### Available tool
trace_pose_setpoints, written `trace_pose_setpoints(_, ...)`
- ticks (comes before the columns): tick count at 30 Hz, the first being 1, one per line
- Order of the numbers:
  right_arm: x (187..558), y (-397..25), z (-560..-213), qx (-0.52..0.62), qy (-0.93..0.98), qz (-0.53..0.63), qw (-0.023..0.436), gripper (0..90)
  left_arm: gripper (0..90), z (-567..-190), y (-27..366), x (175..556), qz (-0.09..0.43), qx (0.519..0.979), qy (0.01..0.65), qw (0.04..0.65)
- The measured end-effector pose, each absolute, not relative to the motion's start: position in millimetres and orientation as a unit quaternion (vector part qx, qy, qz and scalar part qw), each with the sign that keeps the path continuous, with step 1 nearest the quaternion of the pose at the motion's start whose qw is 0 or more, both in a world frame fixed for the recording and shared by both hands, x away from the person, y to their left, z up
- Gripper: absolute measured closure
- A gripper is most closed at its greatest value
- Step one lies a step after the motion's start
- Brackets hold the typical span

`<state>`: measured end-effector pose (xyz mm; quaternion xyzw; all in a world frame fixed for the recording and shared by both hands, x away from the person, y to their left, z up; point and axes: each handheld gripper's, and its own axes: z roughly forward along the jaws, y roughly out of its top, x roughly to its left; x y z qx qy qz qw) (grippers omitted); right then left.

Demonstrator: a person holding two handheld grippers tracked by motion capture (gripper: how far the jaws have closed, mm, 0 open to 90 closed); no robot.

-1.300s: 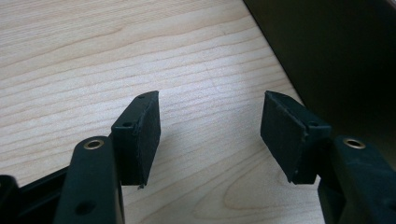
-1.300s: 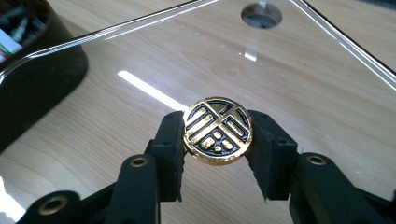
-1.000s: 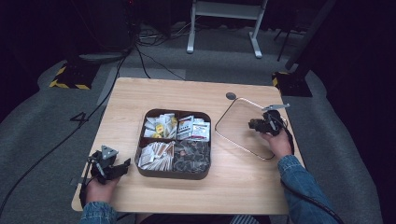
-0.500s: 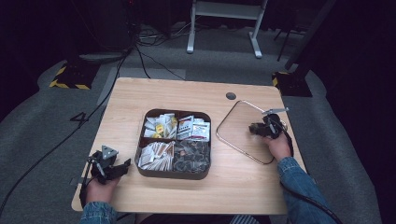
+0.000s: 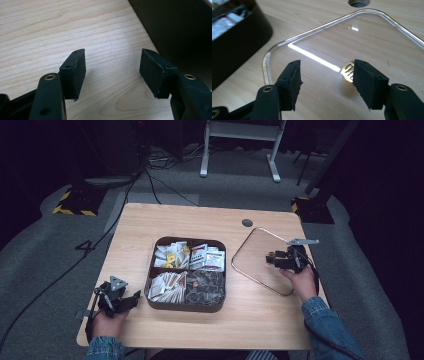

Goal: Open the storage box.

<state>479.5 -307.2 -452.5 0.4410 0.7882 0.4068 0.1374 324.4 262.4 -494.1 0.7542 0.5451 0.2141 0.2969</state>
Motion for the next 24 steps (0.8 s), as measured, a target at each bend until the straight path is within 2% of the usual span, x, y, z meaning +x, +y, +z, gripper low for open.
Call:
trace_pose_setpoints(6,442,-297,-462,0.418,0.786,0.445,0.098,39.4,39.0,-488,258,321,0.221,0.755,0.542,0.296)
trace_pose_setpoints(11,425,-288,-478,0.396,0.805,0.433,0.088,41.3,40.0,-486,253,320,0.222,0.761,0.533,0.295)
trace_pose_setpoints(24,406,-249,-495,0.32,0.851,0.403,0.102,40.8,39.9,-481,252,320,0.225,0.753,0.534,0.31)
